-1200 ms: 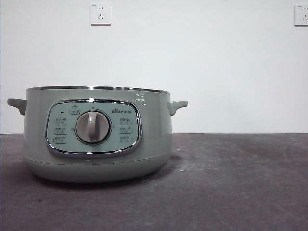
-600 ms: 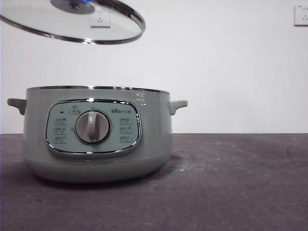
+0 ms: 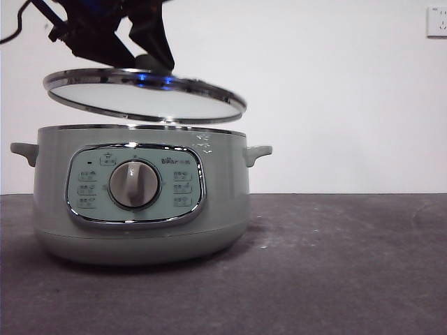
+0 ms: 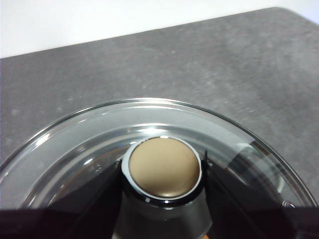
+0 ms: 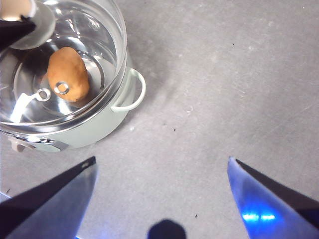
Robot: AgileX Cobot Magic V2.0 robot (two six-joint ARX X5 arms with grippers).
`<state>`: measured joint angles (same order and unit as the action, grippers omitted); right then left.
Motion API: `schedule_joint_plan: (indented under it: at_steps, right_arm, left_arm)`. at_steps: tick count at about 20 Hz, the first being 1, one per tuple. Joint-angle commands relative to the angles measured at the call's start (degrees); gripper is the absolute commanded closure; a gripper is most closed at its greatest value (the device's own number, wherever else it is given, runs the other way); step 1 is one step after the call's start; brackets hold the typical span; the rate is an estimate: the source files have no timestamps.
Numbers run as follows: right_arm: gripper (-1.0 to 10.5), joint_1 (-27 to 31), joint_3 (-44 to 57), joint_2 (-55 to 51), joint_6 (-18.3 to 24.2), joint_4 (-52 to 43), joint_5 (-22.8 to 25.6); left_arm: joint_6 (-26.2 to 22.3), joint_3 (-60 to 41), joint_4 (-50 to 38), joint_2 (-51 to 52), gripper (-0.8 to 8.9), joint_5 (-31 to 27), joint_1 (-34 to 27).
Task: Pick up the potato,open the lid,put the potato in the pot,close the lid
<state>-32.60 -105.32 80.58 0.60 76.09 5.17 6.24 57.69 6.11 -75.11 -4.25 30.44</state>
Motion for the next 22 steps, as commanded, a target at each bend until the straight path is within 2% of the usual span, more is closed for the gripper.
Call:
schedule_joint_plan:
  at_steps: [1, 13, 22]
  right_arm:
    - [5.1, 0.0, -0.1, -0.1, -0.7, -0.2, 0.1]
    - [5.1, 0.0, -0.1, -0.1, -0.7, -0.7, 0.1]
    - [5.1, 0.0, -0.1, -0.1, -0.7, -0.7, 0.1]
  left_arm:
    - [1.8, -0.9, -4.5, 0.7, 8.22, -0.3, 0.2]
    - [4.4, -6.0, -7.3, 0.6, 8.23, -0.2, 0.3]
    - [4.5, -6.0, -1.1, -1.1, 8.22, -0.2, 0.4]
